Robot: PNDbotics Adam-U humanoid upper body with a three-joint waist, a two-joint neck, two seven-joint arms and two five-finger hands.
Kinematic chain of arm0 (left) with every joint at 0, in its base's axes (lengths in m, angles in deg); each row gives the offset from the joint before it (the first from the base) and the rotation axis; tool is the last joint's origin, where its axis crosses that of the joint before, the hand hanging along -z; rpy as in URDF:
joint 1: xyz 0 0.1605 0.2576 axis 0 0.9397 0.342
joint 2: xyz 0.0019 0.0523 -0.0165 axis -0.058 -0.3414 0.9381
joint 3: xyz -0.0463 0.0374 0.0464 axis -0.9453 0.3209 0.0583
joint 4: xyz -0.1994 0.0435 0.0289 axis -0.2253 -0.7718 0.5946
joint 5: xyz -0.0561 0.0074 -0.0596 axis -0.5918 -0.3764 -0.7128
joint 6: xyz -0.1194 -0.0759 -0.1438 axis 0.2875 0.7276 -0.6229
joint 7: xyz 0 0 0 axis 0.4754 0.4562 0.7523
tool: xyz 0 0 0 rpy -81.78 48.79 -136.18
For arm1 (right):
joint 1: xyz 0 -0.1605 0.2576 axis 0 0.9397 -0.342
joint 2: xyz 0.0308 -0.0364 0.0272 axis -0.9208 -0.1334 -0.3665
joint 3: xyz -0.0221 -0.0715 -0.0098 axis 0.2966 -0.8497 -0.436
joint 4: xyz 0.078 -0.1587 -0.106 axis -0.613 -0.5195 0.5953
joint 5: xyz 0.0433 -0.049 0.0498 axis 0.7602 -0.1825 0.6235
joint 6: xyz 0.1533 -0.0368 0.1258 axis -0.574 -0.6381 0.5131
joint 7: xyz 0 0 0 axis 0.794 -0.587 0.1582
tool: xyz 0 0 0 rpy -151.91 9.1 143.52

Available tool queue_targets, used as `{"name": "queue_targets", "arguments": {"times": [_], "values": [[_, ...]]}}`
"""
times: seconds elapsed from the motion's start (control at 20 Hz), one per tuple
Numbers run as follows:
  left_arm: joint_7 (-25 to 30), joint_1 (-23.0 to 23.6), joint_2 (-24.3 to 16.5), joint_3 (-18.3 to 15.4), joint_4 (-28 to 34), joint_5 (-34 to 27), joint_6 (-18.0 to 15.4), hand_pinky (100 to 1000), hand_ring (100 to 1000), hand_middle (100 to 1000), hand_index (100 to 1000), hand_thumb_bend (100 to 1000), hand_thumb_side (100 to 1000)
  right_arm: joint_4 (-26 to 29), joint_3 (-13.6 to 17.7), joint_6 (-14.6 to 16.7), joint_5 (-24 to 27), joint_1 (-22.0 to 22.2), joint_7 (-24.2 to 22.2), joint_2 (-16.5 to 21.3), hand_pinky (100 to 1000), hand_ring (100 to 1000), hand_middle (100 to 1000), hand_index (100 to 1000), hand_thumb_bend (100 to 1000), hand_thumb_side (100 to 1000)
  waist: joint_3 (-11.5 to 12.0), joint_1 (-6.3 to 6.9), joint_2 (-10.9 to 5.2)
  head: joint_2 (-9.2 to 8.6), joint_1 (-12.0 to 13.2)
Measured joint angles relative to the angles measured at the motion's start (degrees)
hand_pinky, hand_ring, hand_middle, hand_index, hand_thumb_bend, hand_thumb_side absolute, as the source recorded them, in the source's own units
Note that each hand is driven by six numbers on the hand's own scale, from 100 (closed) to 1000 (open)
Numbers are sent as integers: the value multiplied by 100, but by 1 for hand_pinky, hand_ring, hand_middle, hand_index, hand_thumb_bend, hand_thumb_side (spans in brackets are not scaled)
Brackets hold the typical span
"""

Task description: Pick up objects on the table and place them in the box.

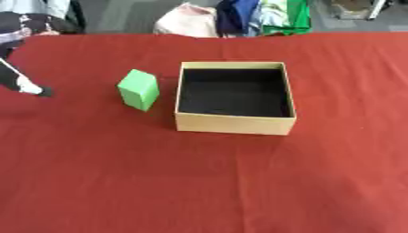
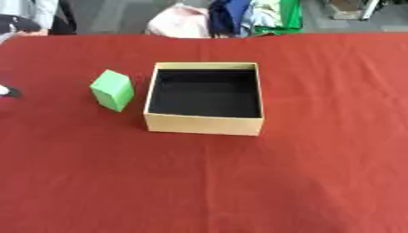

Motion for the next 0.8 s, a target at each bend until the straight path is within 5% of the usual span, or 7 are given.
{"name": "queue_targets", "arguments": {"times": [0.8], "values": [[390, -499, 666, 172, -293, -93, 390, 895, 907, 921, 1000, 651, 167, -8, -27, 14, 57, -29, -27, -43, 641, 659, 657, 805, 100, 392, -138, 23, 6, -79, 211]]}}
